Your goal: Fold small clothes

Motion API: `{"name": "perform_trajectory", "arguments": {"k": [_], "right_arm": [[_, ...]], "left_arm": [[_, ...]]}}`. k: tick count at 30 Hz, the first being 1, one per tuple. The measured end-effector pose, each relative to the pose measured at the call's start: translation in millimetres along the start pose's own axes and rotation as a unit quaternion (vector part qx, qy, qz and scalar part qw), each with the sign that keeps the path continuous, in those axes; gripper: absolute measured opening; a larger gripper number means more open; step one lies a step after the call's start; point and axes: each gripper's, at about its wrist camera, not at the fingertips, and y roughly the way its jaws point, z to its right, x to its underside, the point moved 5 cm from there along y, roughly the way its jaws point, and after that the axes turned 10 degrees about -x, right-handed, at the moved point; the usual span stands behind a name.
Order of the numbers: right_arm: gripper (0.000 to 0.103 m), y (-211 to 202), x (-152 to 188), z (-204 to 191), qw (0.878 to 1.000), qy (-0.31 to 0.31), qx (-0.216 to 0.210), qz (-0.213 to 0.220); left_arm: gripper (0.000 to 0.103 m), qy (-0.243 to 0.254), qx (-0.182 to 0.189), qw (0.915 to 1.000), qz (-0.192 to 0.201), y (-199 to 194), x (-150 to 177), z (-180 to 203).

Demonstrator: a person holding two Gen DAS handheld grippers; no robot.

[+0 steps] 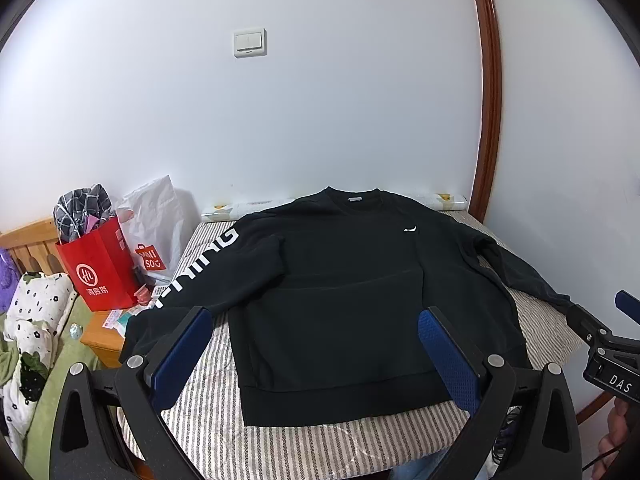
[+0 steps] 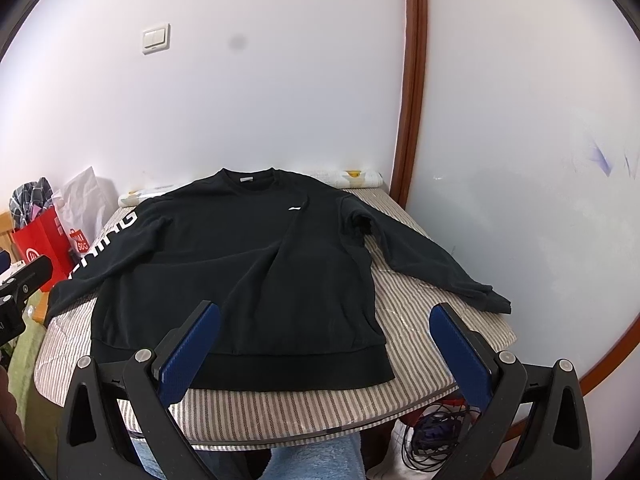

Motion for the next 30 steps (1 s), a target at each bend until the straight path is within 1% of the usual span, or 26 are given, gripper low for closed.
{"name": "perform_trajectory", "arguments": {"k": [11,16,19,23,25,27,28,30], "right_arm": [[0.103,10,-5,-6,1.000,-0.008,0.006,-0.006],[0.103,25,-11,-11,1.000,-0.009,0.006,-0.016],[0.103,39,-13,-12,1.000,-0.010,0.008,-0.025],[0.103,63,-11,-11,0.999,-0.014,0.002,-0.041],[0.103,80,-4,-8,0.998,-0.015,-0.007,-0.053],[0.103,98,3,-4,0.997,-0.016,-0.009,-0.068],[0.103,110,8,-2,0.997,-0.017,-0.007,-0.080],[0.103,128,15,0,0.995,-0.020,-0.005,-0.098]], "left_arm": [[0.103,-0.005,0.008,0.9999,-0.008,14,-3,-2],[0.103,-0.013,0.012,0.9997,-0.015,27,-6,-6],[0.103,-0.027,0.025,0.9991,-0.023,42,-6,-10],[0.103,-0.040,0.030,0.9973,-0.054,78,4,-16],[0.103,-0.050,0.033,0.9946,-0.084,103,15,-22],[0.101,-0.071,0.049,0.9895,-0.116,130,30,-28],[0.101,-0.085,0.055,0.9868,-0.126,140,36,-32],[0.098,-0.118,0.057,0.9804,-0.147,165,51,-43]]}}
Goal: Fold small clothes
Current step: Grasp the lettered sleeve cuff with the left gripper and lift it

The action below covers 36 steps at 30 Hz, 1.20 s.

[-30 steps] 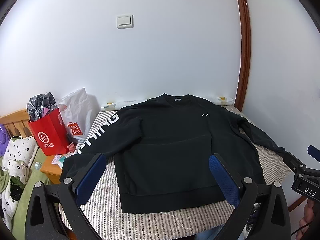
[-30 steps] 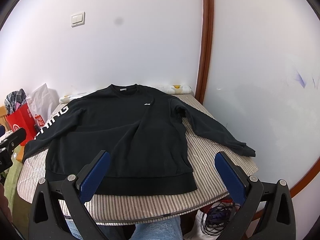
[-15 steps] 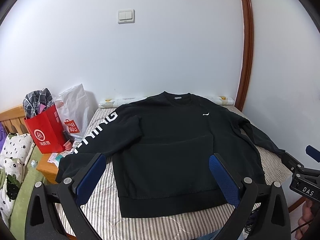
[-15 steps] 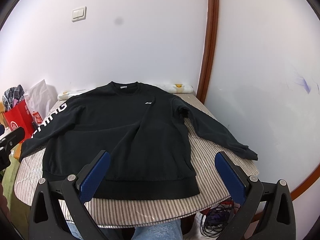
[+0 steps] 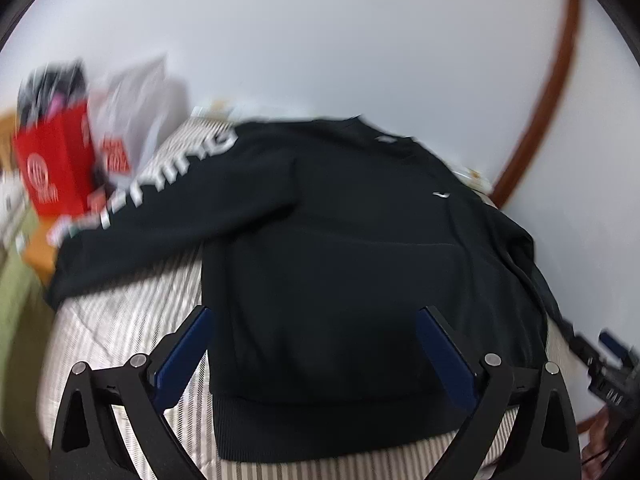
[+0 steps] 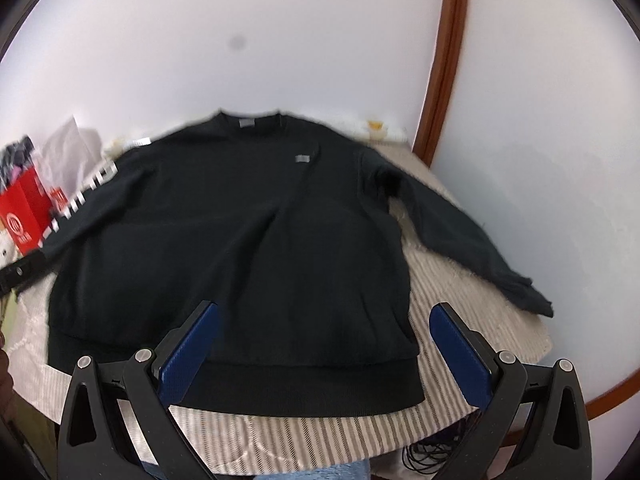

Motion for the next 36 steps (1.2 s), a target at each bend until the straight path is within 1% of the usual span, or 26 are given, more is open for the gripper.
{"name": "perform_trajectory", "arguments": {"k": [2,5,6,8,12,15,17,19,20,22,24,25,26,27,29,30,32,34,36], "right_arm": [[0.102,21,2,2,1.000,-0.002,0.005,-0.020],[0.102,45,1,1,0.999,-0.010,0.015,-0.041],[0.102,52,1,1,0.999,-0.012,0.016,-0.045],[0.102,66,0,-1,0.998,-0.014,0.016,-0.053],[0.102,93,-1,-5,0.997,-0.013,0.016,-0.075],[0.102,107,-4,-11,0.996,-0.022,0.018,-0.083],[0.102,113,-5,-16,0.996,-0.029,0.010,-0.088],[0.102,118,-8,-23,0.995,-0.038,0.001,-0.089],[0.102,118,-8,-25,0.995,-0.042,-0.002,-0.087],[0.102,121,-11,-29,0.995,-0.050,-0.008,-0.083],[0.102,125,-10,-32,0.995,-0.057,-0.015,-0.085],[0.102,127,-10,-33,0.994,-0.060,-0.015,-0.089],[0.102,128,-10,-33,0.994,-0.062,-0.014,-0.090],[0.102,129,-9,-32,0.994,-0.063,-0.013,-0.091],[0.102,130,-8,-30,0.993,-0.061,-0.029,-0.094],[0.102,131,-9,-28,0.993,-0.055,-0.043,-0.094],[0.102,128,-10,-24,0.993,-0.044,-0.056,-0.090],[0.102,125,-15,-19,0.994,-0.039,-0.061,-0.082],[0.102,123,-19,-14,0.995,-0.038,-0.063,-0.074]], "left_arm": [[0.095,-0.031,0.002,0.9994,-0.013,19,2,-16],[0.093,-0.081,0.004,0.9963,-0.026,44,2,-45],[0.088,-0.099,0.005,0.9946,-0.030,53,2,-56],[0.083,-0.135,0.003,0.9901,-0.037,67,2,-80],[0.081,-0.193,0.010,0.9807,-0.032,84,-1,-115],[0.081,-0.237,0.040,0.9706,-0.019,92,-7,-133],[0.081,-0.252,0.045,0.9667,-0.013,96,-11,-140],[0.081,-0.264,0.041,0.9637,-0.008,100,-13,-145],[0.081,-0.268,0.040,0.9627,-0.006,101,-15,-147],[0.075,-0.274,0.022,0.9616,-0.002,105,-19,-151],[0.049,-0.269,-0.019,0.9628,-0.001,110,-23,-157],[0.042,-0.266,-0.033,0.9633,-0.004,113,-25,-159],[0.027,-0.262,-0.046,0.9640,-0.013,117,-28,-162],[0.008,-0.261,-0.050,0.9639,-0.017,119,-31,-165],[0.007,-0.261,-0.051,0.9640,-0.006,113,-41,-169],[0.007,-0.242,-0.062,0.9683,-0.002,108,-50,-166],[0.007,-0.208,-0.084,0.9743,0.015,96,-68,-155],[0.007,-0.186,-0.085,0.9783,0.031,85,-84,-142],[0.006,-0.158,-0.082,0.9829,0.047,76,-105,-120]]}}
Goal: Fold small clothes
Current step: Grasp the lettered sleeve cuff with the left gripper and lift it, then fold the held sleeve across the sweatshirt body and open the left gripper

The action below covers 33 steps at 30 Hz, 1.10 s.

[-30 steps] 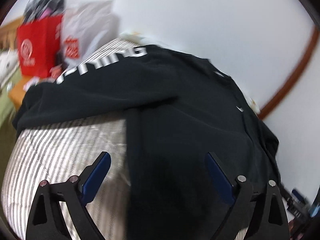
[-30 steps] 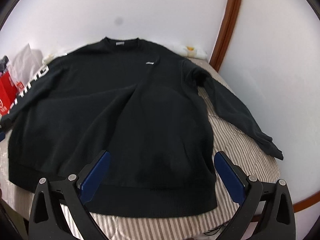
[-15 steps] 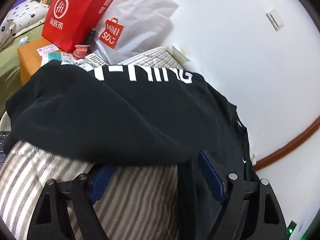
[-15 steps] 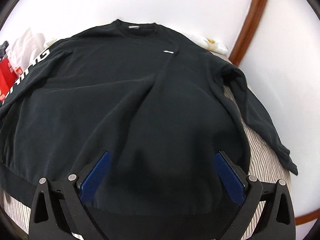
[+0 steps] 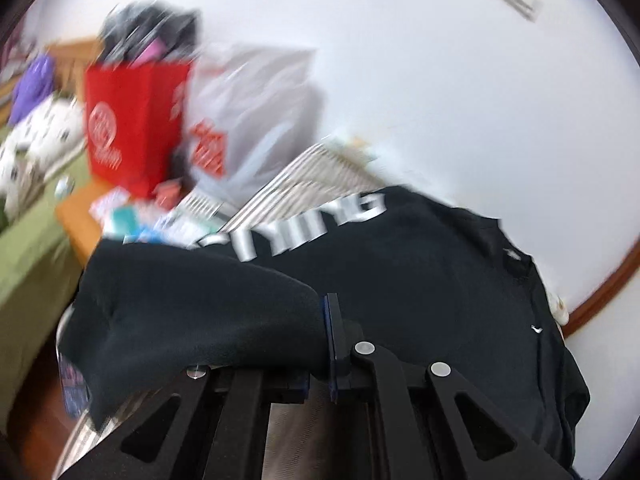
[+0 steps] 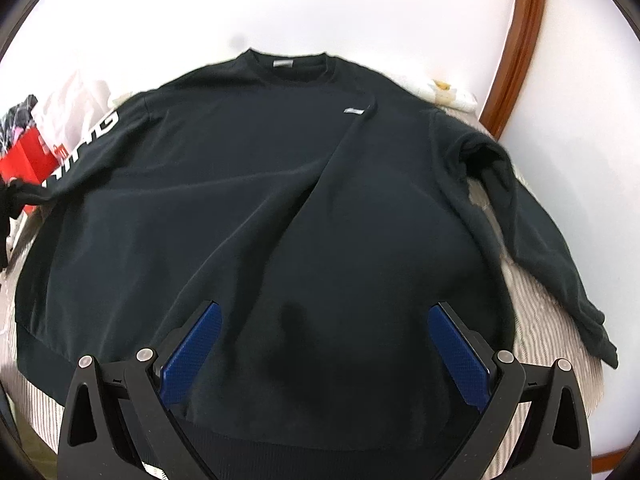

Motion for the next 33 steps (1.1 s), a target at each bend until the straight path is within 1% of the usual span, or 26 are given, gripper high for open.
{"name": "perform_trajectory", "arguments": {"k": [2,5,9,11,13,15,17,20,22,23,24,25,26,28,29,30,33], "right_arm": [[0.102,-4,-4,8,1.000,0.004,0.000,0.007],[0.102,-11,-6,22,1.000,0.014,-0.010,0.017],[0.102,-17,-4,46,0.999,0.036,-0.015,0.024],[0.102,-16,1,58,0.999,0.046,-0.013,0.017],[0.102,-15,8,69,0.999,0.053,-0.007,0.008],[0.102,-15,13,79,0.998,0.060,0.003,-0.002],[0.102,-15,20,88,0.997,0.069,0.013,-0.012],[0.102,-15,25,96,0.996,0.082,0.016,-0.019],[0.102,-15,26,96,0.996,0.088,0.016,-0.022],[0.102,-15,25,94,0.996,0.089,0.016,-0.023],[0.102,-14,23,92,0.996,0.088,0.018,-0.024],[0.102,-15,21,89,0.996,0.085,0.019,-0.023],[0.102,-16,19,85,0.996,0.081,0.020,-0.021],[0.102,-18,14,77,0.997,0.074,0.022,-0.015],[0.102,-19,11,71,0.997,0.069,0.023,-0.012],[0.102,-21,8,65,0.998,0.063,0.025,-0.008],[0.102,-24,-1,49,0.998,0.048,0.030,0.002]], "left_arm": [[0.006,0.036,0.012,0.9992,0.016,-10,-12,34],[0.006,0.081,0.037,0.9957,0.026,-20,-18,86],[0.006,0.152,0.072,0.9849,0.039,-25,-13,171],[0.006,0.179,0.082,0.9795,0.042,-22,-4,207],[0.006,0.213,0.087,0.9723,0.043,-18,14,241],[0.006,0.244,0.084,0.9652,0.042,-7,32,268],[0.007,0.260,0.084,0.9614,0.033,1,48,285],[0.007,0.277,0.091,0.9565,0.014,9,71,301],[0.011,0.282,0.110,0.9532,-0.005,10,84,305],[0.022,0.284,0.123,0.9507,-0.014,8,88,306],[0.037,0.287,0.136,0.9479,-0.024,4,92,307],[0.043,0.290,0.139,0.9465,-0.026,0,94,305],[0.051,0.295,0.137,0.9456,-0.019,-4,94,303],[0.052,0.309,0.120,0.9436,0.012,-16,89,291],[0.054,0.310,0.116,0.9435,0.021,-21,85,282],[0.057,0.305,0.118,0.9450,0.019,-21,80,274],[0.059,0.284,0.113,0.9521,0.004,-23,62,247]]}}
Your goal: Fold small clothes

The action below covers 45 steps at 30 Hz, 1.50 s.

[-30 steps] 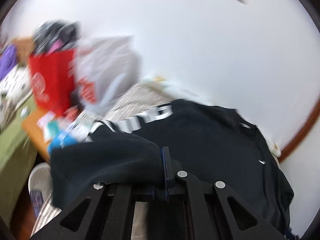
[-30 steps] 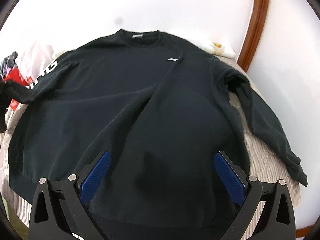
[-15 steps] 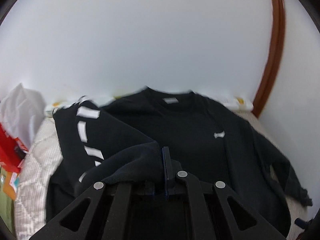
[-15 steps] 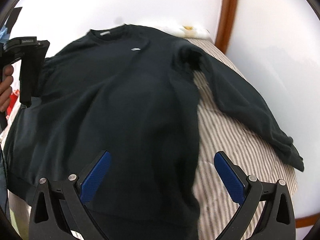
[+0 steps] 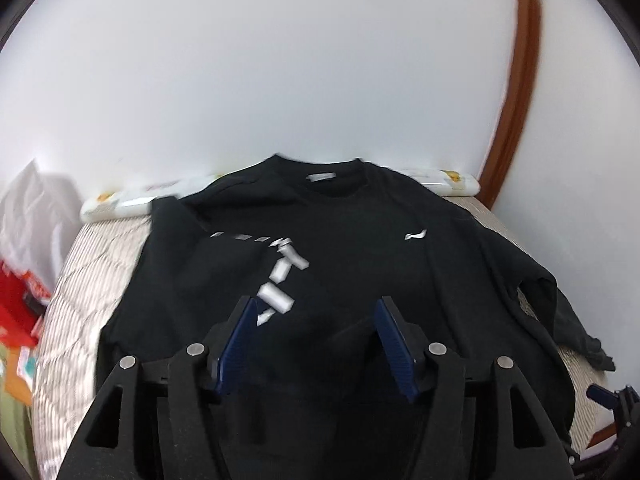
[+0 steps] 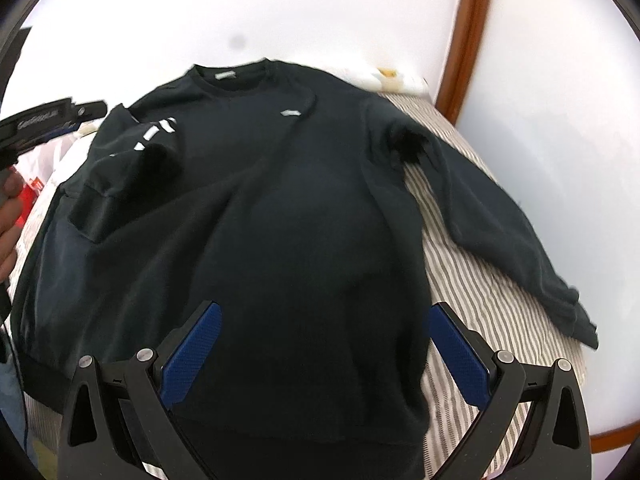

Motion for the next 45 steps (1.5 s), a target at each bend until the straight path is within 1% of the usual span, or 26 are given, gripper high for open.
{"name": "perform_trajectory", "arguments": {"k": [1,3,6,8,11,12,13,15,19,24,27,31,35,38,40,45], "right_arm": [[0.102,-1,-3,-7,1.000,-0.006,0.002,0.004],[0.102,-2,-10,-20,1.000,-0.020,0.008,0.011],[0.101,-1,-20,-36,0.999,-0.036,0.014,0.023],[0.098,1,-27,-51,0.998,-0.047,0.014,0.032],[0.085,4,-34,-69,0.997,-0.062,0.014,0.034],[0.079,5,-37,-76,0.997,-0.068,0.011,0.036],[0.078,8,-41,-81,0.997,-0.072,0.009,0.034],[0.078,12,-43,-89,0.997,-0.076,0.008,0.032],[0.078,15,-45,-106,0.996,-0.088,0.002,0.033],[0.078,19,-53,-120,0.993,-0.110,0.007,0.041],[0.078,20,-59,-127,0.992,-0.116,0.007,0.046],[0.078,27,-64,-136,0.992,-0.120,0.001,0.044],[0.078,33,-60,-145,0.991,-0.132,-0.002,0.039],[0.078,35,-58,-149,0.990,-0.139,-0.001,0.037],[0.078,35,-56,-151,0.989,-0.140,-0.003,0.038],[0.078,35,-53,-152,0.989,-0.140,-0.008,0.036]], "left_arm": [[0.059,-0.004,-0.008,1.0000,-0.003,-2,1,-11],[0.062,-0.015,-0.038,0.9991,-0.012,-5,7,-38],[0.062,-0.029,-0.070,0.9964,-0.038,-6,24,-72],[0.062,-0.036,-0.081,0.9945,-0.057,-6,40,-95],[0.062,-0.047,-0.101,0.9902,-0.083,-3,69,-122],[0.062,-0.051,-0.105,0.9890,-0.090,-3,76,-129],[0.062,-0.055,-0.110,0.9874,-0.100,-2,86,-136],[0.062,-0.059,-0.117,0.9847,-0.116,-1,105,-149],[0.063,-0.050,-0.132,0.9822,-0.124,-3,130,-160],[0.065,-0.038,-0.126,0.9839,-0.122,-9,147,-161],[0.066,-0.045,-0.120,0.9846,-0.118,-13,151,-165],[0.067,-0.059,-0.094,0.9881,-0.107,-22,150,-168],[0.071,-0.064,-0.081,0.9908,-0.088,-34,145,-171],[0.073,-0.069,-0.078,0.9916,-0.076,-39,142,-175],[0.074,-0.074,-0.084,0.9911,-0.071,-41,141,-181],[0.075,-0.091,-0.089,0.9889,-0.076,-43,146,-193]]}}
